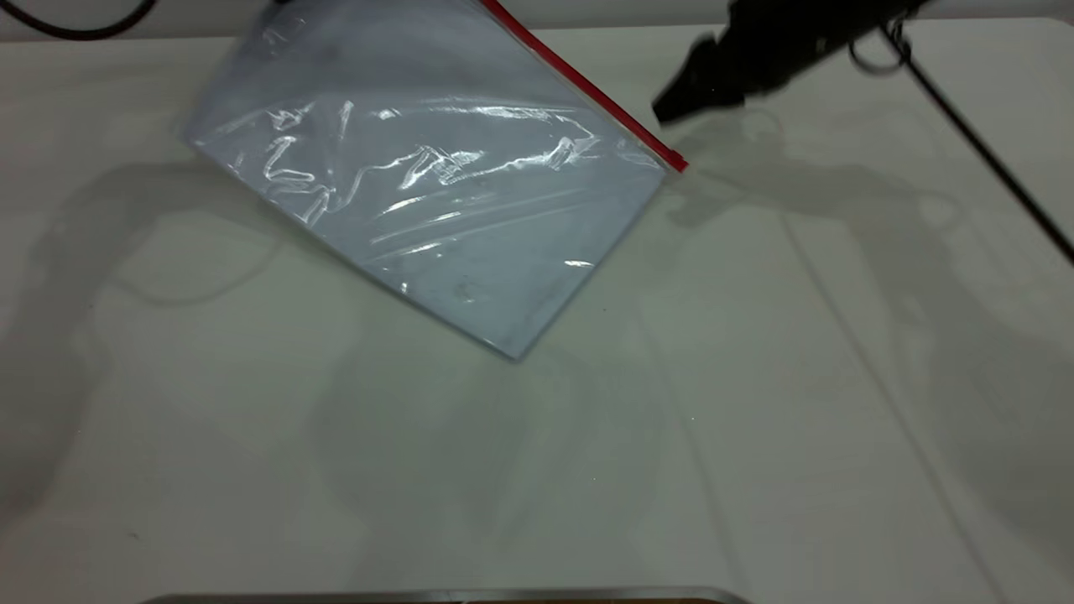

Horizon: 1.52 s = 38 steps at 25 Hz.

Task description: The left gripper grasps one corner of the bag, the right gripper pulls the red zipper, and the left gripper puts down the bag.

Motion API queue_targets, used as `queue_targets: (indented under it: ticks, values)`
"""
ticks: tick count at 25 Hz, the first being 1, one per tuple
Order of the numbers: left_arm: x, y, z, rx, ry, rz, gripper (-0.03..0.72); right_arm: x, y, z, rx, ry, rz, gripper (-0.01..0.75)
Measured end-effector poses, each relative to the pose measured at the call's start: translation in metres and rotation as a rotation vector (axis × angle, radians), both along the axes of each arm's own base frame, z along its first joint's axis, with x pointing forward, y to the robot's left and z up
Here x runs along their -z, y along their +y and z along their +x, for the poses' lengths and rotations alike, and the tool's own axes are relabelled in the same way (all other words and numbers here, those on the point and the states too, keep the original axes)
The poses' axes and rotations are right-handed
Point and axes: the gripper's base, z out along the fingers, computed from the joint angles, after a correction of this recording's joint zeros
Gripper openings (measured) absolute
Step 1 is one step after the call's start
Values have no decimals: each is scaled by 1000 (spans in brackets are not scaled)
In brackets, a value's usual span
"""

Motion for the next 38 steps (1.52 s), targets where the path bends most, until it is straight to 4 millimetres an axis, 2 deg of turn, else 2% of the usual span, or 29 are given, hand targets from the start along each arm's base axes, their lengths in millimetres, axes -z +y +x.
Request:
queue_targets:
  ticks: [3, 7, 9, 11, 14, 16, 19, 24, 28, 32, 35, 38]
  values:
    - [17, -21, -1, -32, 110, 14, 53, -46, 6, -2, -61, -46, 59, 507]
    - [45, -50, -3, -118, 285, 64, 85, -109, 15, -17, -170, -41, 178, 515]
    - [50, -59, -5, -144, 353, 91, 132, -135, 18, -28, -219, -7, 236, 501]
    - [50, -60, -7, -146, 398, 115, 213, -160, 20, -40, -276, 36, 286, 487]
    - [34, -51, -7, -151, 477, 148, 347, -199, 20, -56, -295, 66, 325, 476]
    - [10, -37, -6, -171, 584, 119, 420, -221, 18, -66, -264, 95, 310, 475]
    - [-41, -13, -8, -171, 679, 55, 482, -253, 12, -84, -207, 127, 238, 473]
    - [-133, 28, -22, -180, 686, 22, 491, -305, 3, -125, -86, 125, 45, 471]
    - [-203, 42, -48, -258, 593, 168, 473, -338, -3, -165, 21, 92, -73, 470]
    - [-271, 52, -90, -411, 488, 417, 466, -351, -16, -214, 113, 83, -154, 470]
    - [-314, 61, -125, -592, 434, 555, 465, -346, -33, -254, 192, 105, -188, 470]
    - [-353, 71, -161, -780, 393, 592, 465, -332, -51, -294, 266, 121, -234, 470]
